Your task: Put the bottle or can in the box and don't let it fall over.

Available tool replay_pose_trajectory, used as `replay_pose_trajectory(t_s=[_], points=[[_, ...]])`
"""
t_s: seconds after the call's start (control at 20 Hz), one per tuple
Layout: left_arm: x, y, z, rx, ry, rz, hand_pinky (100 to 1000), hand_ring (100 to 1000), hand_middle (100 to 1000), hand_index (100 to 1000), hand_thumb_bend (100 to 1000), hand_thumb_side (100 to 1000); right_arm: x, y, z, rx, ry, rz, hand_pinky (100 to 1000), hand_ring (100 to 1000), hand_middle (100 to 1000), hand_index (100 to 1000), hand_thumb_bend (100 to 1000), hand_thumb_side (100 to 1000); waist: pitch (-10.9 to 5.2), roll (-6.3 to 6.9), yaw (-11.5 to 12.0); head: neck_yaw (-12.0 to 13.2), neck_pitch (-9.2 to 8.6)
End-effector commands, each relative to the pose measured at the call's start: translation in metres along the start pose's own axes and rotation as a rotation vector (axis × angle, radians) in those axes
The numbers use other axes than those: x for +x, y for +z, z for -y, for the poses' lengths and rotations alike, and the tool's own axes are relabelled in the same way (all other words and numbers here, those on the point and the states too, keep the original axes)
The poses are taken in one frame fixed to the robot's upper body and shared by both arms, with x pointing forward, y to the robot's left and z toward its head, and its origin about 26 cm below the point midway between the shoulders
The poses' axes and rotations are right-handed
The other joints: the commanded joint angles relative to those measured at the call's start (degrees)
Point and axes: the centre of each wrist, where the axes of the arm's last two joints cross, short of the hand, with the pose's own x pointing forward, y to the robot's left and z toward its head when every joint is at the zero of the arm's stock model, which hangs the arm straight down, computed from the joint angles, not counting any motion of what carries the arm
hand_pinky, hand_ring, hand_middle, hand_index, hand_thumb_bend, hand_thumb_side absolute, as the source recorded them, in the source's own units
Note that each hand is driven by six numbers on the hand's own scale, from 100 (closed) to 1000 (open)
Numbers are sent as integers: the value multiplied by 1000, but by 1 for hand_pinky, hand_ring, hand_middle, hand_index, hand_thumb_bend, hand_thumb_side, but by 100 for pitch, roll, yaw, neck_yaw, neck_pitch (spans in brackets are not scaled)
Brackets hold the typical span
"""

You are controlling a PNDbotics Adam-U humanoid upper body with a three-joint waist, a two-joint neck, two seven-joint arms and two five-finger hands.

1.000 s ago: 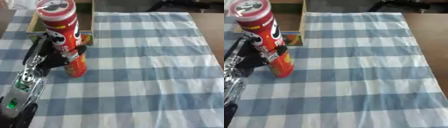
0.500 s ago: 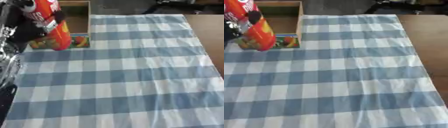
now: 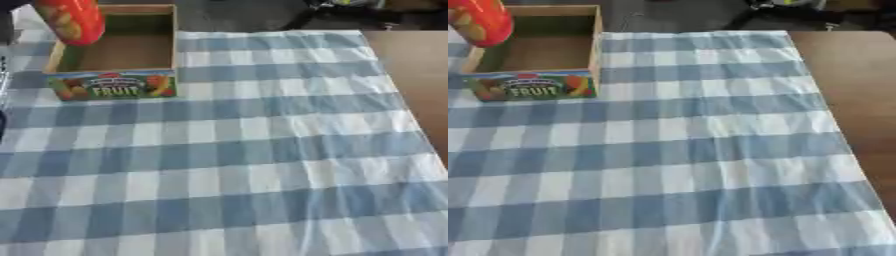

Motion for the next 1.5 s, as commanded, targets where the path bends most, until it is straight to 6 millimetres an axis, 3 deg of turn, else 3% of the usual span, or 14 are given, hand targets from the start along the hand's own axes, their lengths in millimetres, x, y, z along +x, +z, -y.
replay_pose_trajectory(t_s=[0.05, 0.3, 0.65, 0.8, 0.9, 1.0, 1.05, 1.15, 1.25, 1.35, 1.5], points=[[6, -16, -10, 86, -5, 10, 1000, 522, 390, 319, 263, 100, 11, -5, 1, 25, 7, 40, 885, 1000, 939, 796, 100, 891, -50, 4, -58, 80, -127], [-10, -31, -12, 152, -9, -16, 1000, 525, 391, 320, 242, 100, 13, -6, -2, 39, 0, 46, 886, 1000, 940, 796, 100, 893, 12, 19, -182, 115, -199], [-49, -37, -17, 187, -34, -63, 1000, 557, 422, 345, 208, 100, 14, -7, -4, 45, -11, 51, 886, 1000, 940, 795, 100, 894, 63, 19, -279, 149, -289], [-65, -39, -18, 196, -45, -72, 1000, 582, 437, 361, 240, 100, 14, -7, -5, 47, -15, 50, 886, 1000, 940, 795, 100, 898, 90, 21, -317, 166, -313], [-75, -40, -19, 199, -59, -75, 1000, 648, 478, 408, 309, 100, 14, -7, -6, 49, -18, 50, 887, 1000, 939, 795, 100, 899, 108, 22, -341, 179, -318], [-85, -41, -20, 189, -82, -77, 1000, 776, 560, 467, 450, 100, 14, -7, -6, 49, -19, 49, 887, 1000, 940, 795, 100, 901, 123, 20, -356, 183, -311], [-90, -41, -20, 175, -99, -77, 1000, 915, 711, 635, 625, 100, 14, -6, -6, 48, -19, 48, 887, 1000, 940, 794, 100, 902, 128, 20, -361, 190, -300], [-100, -40, -19, 138, -141, -78, 1000, 996, 808, 764, 851, 119, 14, -6, -6, 48, -19, 48, 887, 1000, 940, 794, 100, 903, 133, 21, -361, 209, -289], [-109, -38, -22, 98, -187, -75, 1000, 1000, 854, 820, 975, 220, 13, -6, -6, 47, -17, 47, 887, 1000, 940, 794, 100, 903, 131, 27, -343, 247, -312], [-116, -37, -26, 65, -223, -70, 1000, 1000, 873, 839, 1000, 322, 13, -6, -6, 47, -17, 46, 888, 1000, 940, 794, 100, 903, 124, 30, -325, 262, -369], [-120, -37, -32, 25, -269, -69, 1000, 1000, 875, 841, 1000, 347, 13, -6, -6, 45, -15, 46, 888, 1000, 940, 794, 100, 902, 112, 29, -307, 255, -429]])
